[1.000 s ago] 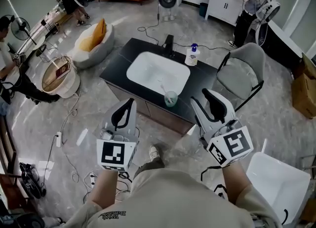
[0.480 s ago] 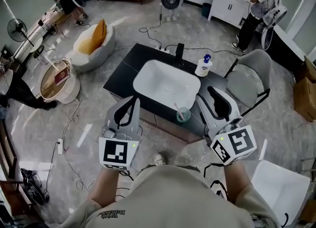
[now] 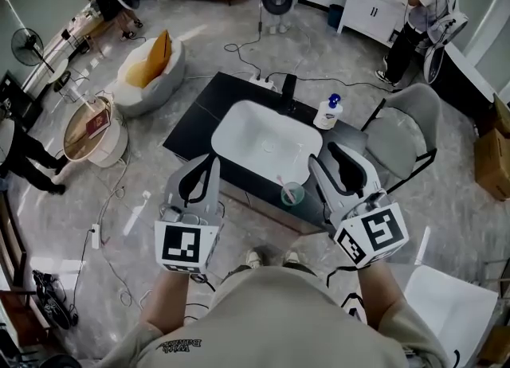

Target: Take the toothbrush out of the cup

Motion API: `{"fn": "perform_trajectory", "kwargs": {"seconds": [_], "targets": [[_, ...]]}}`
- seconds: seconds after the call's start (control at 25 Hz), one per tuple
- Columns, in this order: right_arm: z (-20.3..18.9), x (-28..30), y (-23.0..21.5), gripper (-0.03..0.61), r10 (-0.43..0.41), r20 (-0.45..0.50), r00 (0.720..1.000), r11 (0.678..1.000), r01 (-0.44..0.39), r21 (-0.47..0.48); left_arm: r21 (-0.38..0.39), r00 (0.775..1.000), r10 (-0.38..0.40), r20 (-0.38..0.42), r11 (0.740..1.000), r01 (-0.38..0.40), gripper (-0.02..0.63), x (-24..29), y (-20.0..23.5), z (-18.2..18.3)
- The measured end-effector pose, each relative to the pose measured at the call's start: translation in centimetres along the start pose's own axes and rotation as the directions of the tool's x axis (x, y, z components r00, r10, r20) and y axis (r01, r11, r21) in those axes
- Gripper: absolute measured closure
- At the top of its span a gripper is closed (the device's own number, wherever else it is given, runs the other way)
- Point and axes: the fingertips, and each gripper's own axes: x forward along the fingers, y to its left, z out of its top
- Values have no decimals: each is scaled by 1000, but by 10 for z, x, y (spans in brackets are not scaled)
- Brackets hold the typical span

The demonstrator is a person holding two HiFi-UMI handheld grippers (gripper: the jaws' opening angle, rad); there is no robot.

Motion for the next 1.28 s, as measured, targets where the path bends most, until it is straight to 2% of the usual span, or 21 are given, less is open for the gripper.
{"fn": "perform_trajectory", "kwargs": {"seconds": [0.12,0.28,0.36,0.72,0.92,1.28], "targets": [[-5,-1,-10,417,10,-11,1000,1000,-9,16,23,1000,-2,-7,1000,2,612,6,-7,2],[-16,1,-18,417,36,-33,999,999,-35,31,-17,1000,-4,-21,1000,4,612,15,-18,-3],[-24,5,-21,417,55,-52,997,998,-53,31,-5,1000,-4,-26,1000,4,612,20,-21,-5],[-92,35,-18,419,138,-204,969,990,-129,59,-61,996,7,-84,998,-12,612,42,-24,-34],[-151,52,-13,423,170,-332,928,985,-161,55,-95,991,-13,-132,996,1,612,56,-26,-66],[-254,65,1,423,223,-531,818,975,-193,112,-154,960,-63,-272,988,21,612,66,-34,-146]]}}
